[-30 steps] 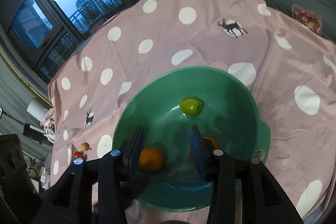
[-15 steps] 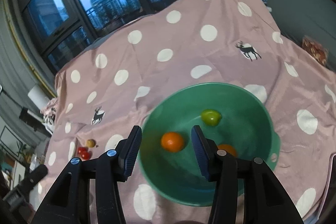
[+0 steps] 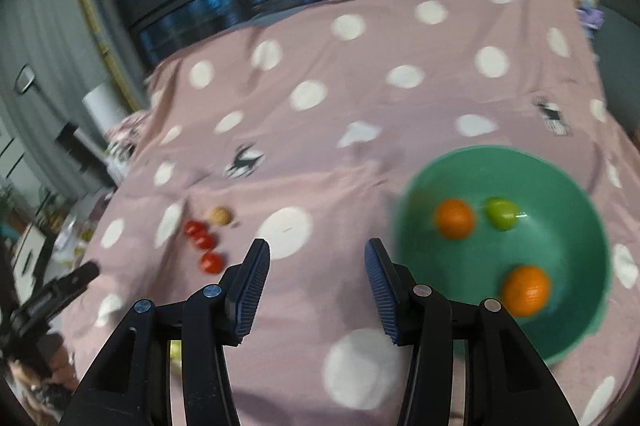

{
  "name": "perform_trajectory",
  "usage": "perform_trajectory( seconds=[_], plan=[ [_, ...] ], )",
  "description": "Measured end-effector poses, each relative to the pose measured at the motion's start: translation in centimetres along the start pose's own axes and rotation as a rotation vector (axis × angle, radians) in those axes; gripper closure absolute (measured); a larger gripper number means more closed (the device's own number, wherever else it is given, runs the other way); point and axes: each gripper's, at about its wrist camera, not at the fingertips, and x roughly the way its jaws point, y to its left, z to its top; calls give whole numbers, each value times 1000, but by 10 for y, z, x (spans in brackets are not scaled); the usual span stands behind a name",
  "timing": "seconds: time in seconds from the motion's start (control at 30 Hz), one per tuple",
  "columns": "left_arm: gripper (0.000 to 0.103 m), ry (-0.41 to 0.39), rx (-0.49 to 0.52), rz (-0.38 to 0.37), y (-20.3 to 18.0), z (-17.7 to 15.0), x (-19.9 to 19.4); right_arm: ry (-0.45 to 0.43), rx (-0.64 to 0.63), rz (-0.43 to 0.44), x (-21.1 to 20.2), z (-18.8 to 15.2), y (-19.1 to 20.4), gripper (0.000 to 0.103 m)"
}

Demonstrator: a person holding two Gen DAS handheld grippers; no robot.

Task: Organize fruits
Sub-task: 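Move the right gripper to the green mango on the cloth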

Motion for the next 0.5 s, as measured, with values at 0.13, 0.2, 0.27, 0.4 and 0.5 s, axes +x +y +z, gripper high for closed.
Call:
perform_trajectory(
  seconds=[0.13, 0.2, 0.27, 0.4, 0.5],
  plan=[
    [19, -5, 12, 23, 4, 0, 1, 84, -58, 119, 17, -10, 29, 53],
    [19, 4, 10, 17, 5, 0, 3, 134, -80, 188, 27, -17, 44, 53],
    [19, 10, 7, 15, 6, 0, 5, 186, -116, 249, 38, -25, 61, 53],
    [19, 9, 25, 31, 3, -2, 6, 294, -162, 318, 61, -44, 91, 53],
    [19, 17, 23, 20, 4, -2, 7, 355, -178, 331, 77, -55, 102, 53]
  ],
)
